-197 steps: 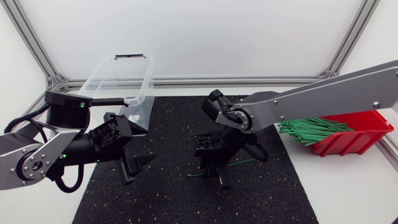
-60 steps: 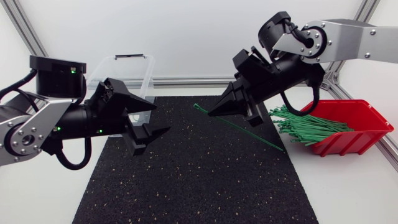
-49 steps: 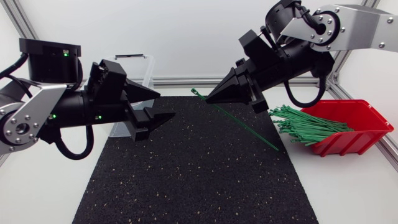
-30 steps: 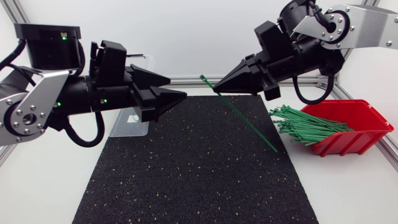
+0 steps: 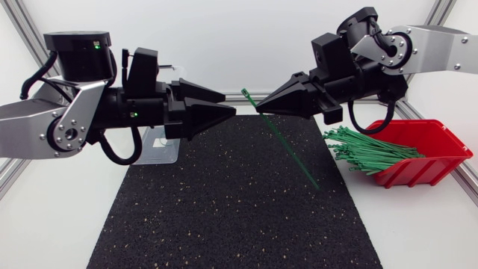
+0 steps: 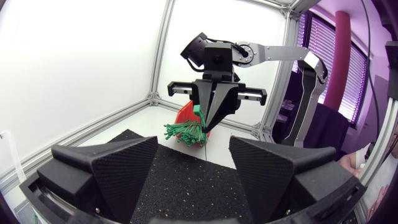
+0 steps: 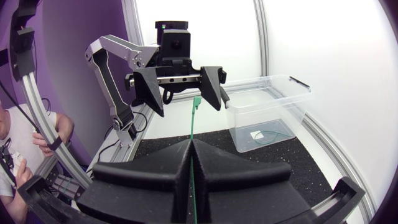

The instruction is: Take a green cable tie from the red box, thread the tail through the head to close it, then place it in the transparent bin on the left.

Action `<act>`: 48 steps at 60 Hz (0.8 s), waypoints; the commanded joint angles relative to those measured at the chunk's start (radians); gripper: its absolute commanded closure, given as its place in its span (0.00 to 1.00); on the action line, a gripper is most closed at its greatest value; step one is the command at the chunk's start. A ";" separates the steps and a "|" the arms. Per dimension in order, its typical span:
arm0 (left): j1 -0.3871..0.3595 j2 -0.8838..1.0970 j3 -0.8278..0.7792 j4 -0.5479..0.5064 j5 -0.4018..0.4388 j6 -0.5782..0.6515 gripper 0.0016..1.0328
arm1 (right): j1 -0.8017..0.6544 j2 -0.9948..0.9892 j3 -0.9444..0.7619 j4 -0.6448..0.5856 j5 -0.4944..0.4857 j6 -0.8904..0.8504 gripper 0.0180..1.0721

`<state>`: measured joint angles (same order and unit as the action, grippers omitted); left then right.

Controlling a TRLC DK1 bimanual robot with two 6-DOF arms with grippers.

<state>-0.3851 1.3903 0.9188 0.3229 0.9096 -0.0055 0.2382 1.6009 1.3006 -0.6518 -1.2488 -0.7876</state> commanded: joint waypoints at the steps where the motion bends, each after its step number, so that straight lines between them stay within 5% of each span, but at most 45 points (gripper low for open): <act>1: 0.015 0.050 0.037 0.028 0.029 -0.028 0.26 | -0.007 0.028 -0.021 0.017 -0.021 0.013 0.95; 12: 0.012 0.088 0.048 0.059 0.054 -0.025 0.26 | 0.003 0.034 -0.026 0.037 -0.032 0.014 0.95; 24: 0.005 0.099 0.055 0.105 0.060 -0.025 0.40 | 0.010 0.040 -0.049 0.119 -0.044 0.062 0.95; 48: -0.018 0.131 0.061 0.160 0.058 -0.036 0.42 | 0.026 0.027 -0.205 0.689 -0.041 0.502 0.95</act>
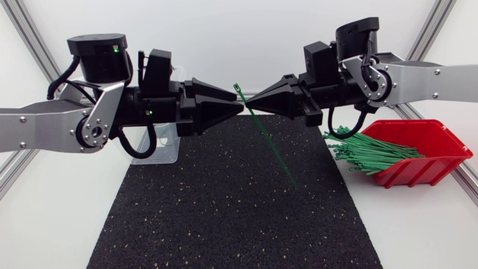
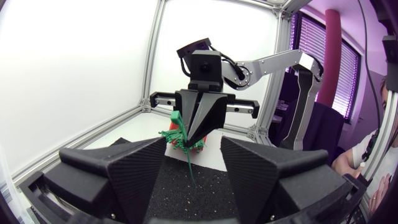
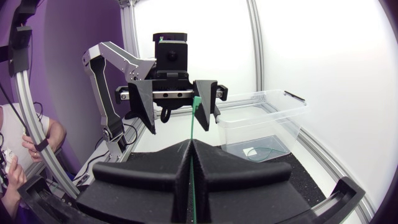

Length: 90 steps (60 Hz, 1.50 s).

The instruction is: Take a green cable tie from the red box, thread the tail through the head to close it, then place it in the transparent bin on the left.

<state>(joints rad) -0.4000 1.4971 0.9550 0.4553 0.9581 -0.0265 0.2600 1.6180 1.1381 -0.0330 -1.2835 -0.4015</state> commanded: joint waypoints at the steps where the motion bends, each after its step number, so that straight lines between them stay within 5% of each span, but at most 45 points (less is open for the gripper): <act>1: -0.002 0.026 0.025 0.029 0.010 -0.015 0.42 | 0.002 0.010 -0.047 0.091 -0.007 0.132 0.95; 9: 0.004 0.037 0.025 0.045 0.010 -0.015 0.42 | 0.001 0.011 -0.087 0.257 -0.005 0.260 0.95; 50: 0.043 0.081 0.044 0.060 0.010 -0.035 0.43 | 0.019 0.069 -0.144 0.444 -0.010 0.337 0.95; 90: 0.038 0.112 0.053 0.105 0.010 -0.076 0.60 | 0.022 0.117 -0.161 0.624 -0.002 0.458 0.95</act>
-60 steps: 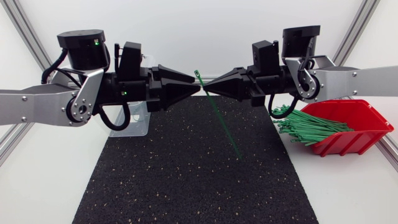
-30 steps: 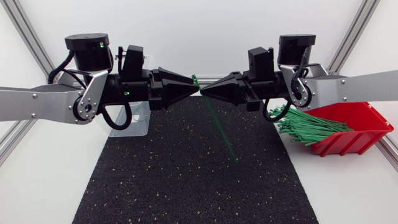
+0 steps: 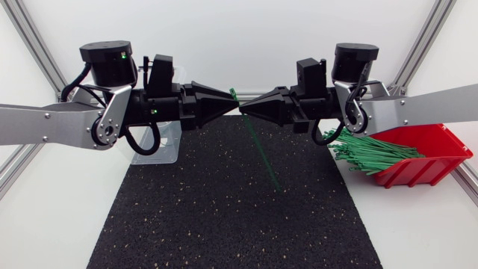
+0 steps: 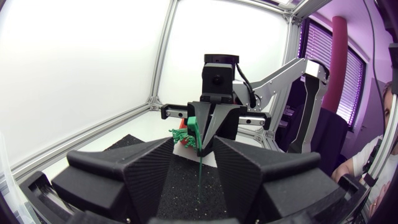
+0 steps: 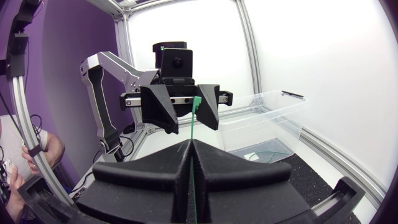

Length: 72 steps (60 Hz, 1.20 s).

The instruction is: Take a green cable tie from the red box, thread the tail through the head to close it, then place it in the transparent bin on the left.

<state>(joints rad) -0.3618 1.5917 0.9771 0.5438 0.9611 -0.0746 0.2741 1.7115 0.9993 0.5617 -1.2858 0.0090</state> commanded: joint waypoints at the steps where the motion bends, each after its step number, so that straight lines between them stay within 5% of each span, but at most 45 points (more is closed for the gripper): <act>1: 0.000 0.017 0.032 0.016 0.007 -0.028 0.60 | 0.008 0.023 -0.022 0.030 0.000 0.048 0.95; 49: -0.006 0.040 0.041 0.041 0.007 -0.051 0.81 | 0.022 0.036 -0.042 0.099 0.019 0.097 0.95; 72: -0.011 0.036 0.038 0.042 0.007 -0.051 0.81 | 0.019 0.040 -0.050 0.141 0.033 0.131 0.95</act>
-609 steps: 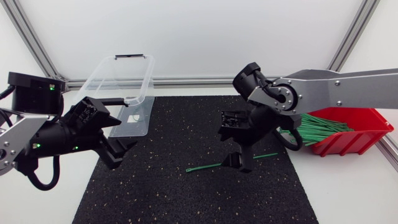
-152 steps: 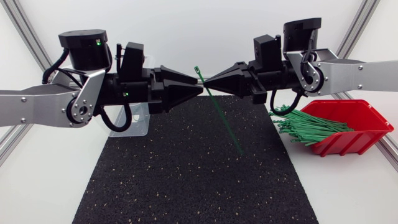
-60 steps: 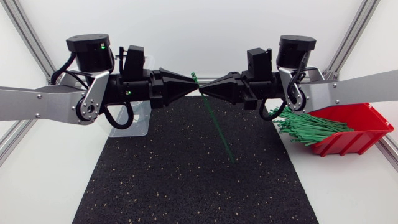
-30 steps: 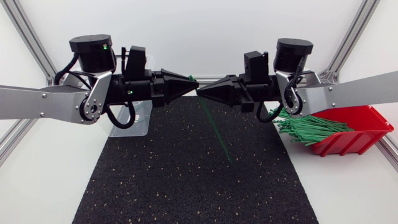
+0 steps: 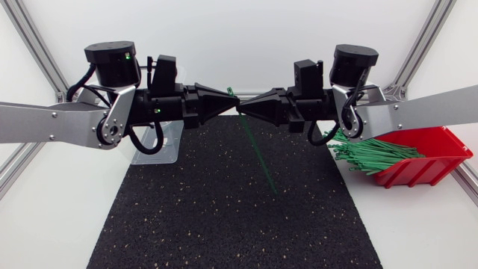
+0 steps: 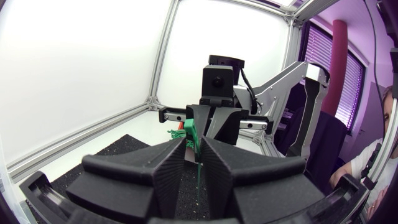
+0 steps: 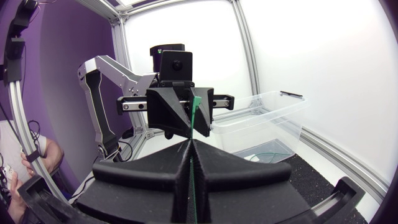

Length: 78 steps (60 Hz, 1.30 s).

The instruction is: Take a green cable tie from the red box, thread the tail through the head to close it, then place it in the transparent bin on the left.

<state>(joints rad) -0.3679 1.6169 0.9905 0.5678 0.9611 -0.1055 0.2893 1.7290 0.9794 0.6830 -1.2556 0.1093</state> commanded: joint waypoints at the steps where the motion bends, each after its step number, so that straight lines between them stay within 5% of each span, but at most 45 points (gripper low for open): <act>1: -0.005 0.011 0.025 0.018 0.007 -0.020 0.81 | 0.004 0.023 -0.031 0.020 0.002 0.030 0.95; 8: -0.005 0.011 0.025 0.018 0.007 -0.022 0.81 | 0.002 0.023 -0.036 0.026 0.004 0.035 0.95; 12: -0.003 0.009 0.022 0.029 0.007 -0.020 0.97 | 0.002 0.023 -0.041 0.032 0.005 0.035 0.95; 42: -0.008 0.014 0.028 0.043 0.010 -0.043 0.97 | 0.010 0.034 -0.044 0.082 0.018 0.078 0.94; 52: 0.004 0.006 0.037 0.043 0.028 -0.048 0.97 | 0.017 0.040 -0.044 0.084 0.021 0.076 0.64; 67: 0.014 0.001 0.040 0.043 0.030 -0.051 0.97 | 0.024 0.050 -0.047 0.090 0.022 0.072 0.65; 78: 0.017 0.000 0.040 0.041 0.033 -0.056 0.97 | 0.024 0.063 -0.042 0.093 0.024 0.069 0.91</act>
<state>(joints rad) -0.3599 1.6173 1.0019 0.6006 0.9802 -0.1356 0.3061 1.7653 0.9535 0.7605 -1.2331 0.1581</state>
